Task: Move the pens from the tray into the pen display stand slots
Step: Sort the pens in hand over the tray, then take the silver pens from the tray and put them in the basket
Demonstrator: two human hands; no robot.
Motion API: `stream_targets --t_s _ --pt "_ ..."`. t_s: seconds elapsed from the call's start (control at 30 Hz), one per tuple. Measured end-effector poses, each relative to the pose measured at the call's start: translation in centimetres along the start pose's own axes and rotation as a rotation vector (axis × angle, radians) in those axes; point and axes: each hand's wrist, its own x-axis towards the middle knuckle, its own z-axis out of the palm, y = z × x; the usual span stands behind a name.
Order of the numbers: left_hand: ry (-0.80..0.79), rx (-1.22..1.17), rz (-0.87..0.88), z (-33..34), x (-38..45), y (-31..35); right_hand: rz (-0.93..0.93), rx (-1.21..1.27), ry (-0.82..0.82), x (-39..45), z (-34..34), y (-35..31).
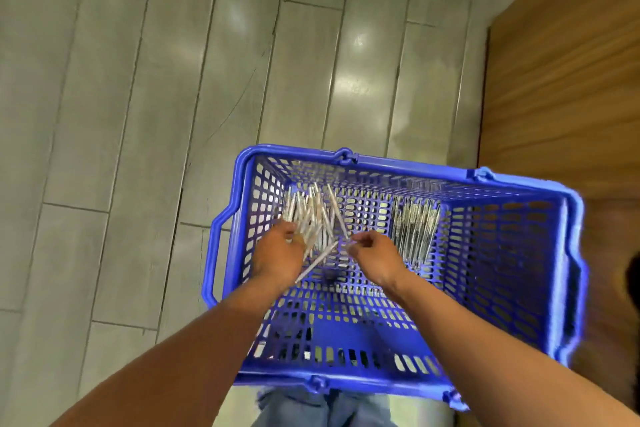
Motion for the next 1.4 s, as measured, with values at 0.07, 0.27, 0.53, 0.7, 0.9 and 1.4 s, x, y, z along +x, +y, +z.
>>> stream_targets --t_s 0.07,0.27,0.53,0.7,0.9,1.4 --pt "-0.034 -0.044 -0.005 -2.2 -2.6 1.3 0.006 0.063 0.011 -3.5 -1.6 -1.0" --pt "-0.153 -0.281 -0.060 -9.2 -13.2 7.8 -0.007 0.294 0.062 -17.2 -6.9 -5.6" --pt "-0.291 -0.377 0.048 -15.5 -31.7 21.0 -0.106 0.771 0.155 -38.5 -14.5 -11.1" --pt "-0.421 -0.379 0.184 -15.3 -43.5 29.0 -0.208 1.074 0.262 -50.3 -20.2 -10.2" --pt "-0.623 -0.329 0.278 -12.7 -54.7 33.9 -0.329 1.330 0.501 -63.2 -26.0 -2.3" --pt "-1.007 0.151 0.477 5.9 -72.5 39.0 -0.259 1.530 0.937 -77.1 -31.3 21.8"
